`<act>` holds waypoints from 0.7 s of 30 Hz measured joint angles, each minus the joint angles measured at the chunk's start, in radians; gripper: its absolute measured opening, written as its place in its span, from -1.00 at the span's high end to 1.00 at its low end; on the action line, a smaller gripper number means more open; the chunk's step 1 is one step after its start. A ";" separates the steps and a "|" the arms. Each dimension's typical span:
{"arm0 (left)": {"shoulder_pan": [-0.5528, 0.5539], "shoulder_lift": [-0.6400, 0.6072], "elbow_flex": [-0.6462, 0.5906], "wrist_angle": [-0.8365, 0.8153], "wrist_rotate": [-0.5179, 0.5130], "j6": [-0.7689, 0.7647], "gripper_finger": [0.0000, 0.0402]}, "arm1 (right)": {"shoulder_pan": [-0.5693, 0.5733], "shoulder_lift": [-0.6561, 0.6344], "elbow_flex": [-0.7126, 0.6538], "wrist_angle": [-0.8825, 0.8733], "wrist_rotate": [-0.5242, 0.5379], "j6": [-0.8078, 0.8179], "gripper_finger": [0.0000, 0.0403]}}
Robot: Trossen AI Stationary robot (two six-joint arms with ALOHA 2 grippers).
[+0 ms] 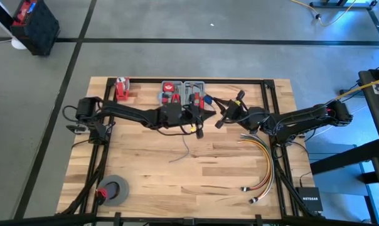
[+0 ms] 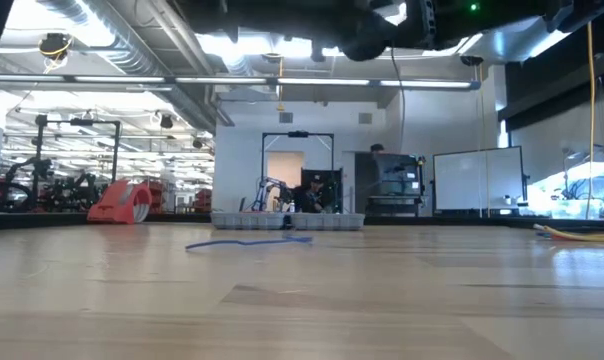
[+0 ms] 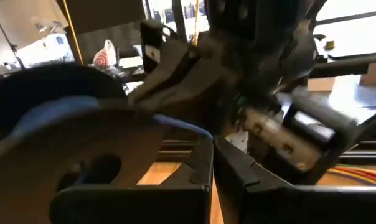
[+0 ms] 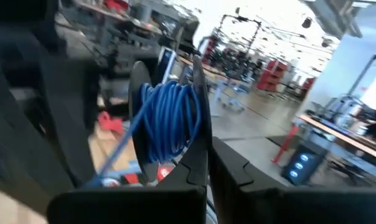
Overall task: Coil cords
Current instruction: Coil the blue wire into the black spool
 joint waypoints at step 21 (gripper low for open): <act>0.021 0.030 0.005 -0.098 0.009 0.093 1.00 | 0.012 -0.120 -0.003 0.003 -0.252 0.115 0.97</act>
